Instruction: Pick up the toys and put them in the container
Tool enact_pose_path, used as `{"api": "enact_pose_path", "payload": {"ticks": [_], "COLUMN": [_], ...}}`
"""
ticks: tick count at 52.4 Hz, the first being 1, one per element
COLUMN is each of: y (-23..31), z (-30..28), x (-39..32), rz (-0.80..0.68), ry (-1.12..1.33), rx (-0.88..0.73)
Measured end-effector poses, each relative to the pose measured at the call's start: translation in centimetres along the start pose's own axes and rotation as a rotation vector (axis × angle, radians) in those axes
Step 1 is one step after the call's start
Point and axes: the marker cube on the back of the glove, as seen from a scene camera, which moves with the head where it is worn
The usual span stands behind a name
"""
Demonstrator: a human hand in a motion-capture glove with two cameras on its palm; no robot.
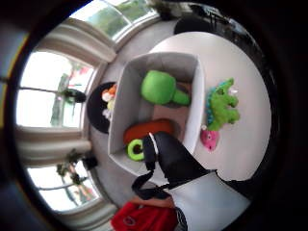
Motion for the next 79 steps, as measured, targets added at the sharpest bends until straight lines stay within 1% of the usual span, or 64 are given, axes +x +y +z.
{"api": "enact_pose_path", "payload": {"ticks": [1, 3, 11, 16, 22, 34, 42, 50, 56, 61, 66, 72, 79], "y": [-0.3, -0.4, 0.4, 0.7, 0.8, -1.2, -2.1, -2.0, -1.6, -1.0, -0.6, -0.1, 0.7], "z": [0.8, 2.1, 7.4, 10.5, 13.4, 20.4, 22.7, 22.9, 23.0, 23.6, 23.6, 22.4, 19.8], "x": [1.4, 3.3, 8.3, 9.9, 9.5, 6.4, 7.8, 8.2, 8.8, 9.0, 9.3, 9.9, 9.7], "rz": [0.107, 0.204, 0.276, 0.296, 0.299, 0.289, 0.288, 0.294, 0.315, 0.331, 0.324, 0.288, 0.273], "ry": [0.037, 0.068, 0.081, 0.067, 0.03, 0.0, 0.105, 0.069, 0.007, -0.015, 0.057, 0.108, 0.086], "rx": [-0.009, -0.031, -0.128, -0.194, -0.224, -0.314, -0.413, -0.447, -0.4, -0.236, -0.1, -0.045, -0.001]}}
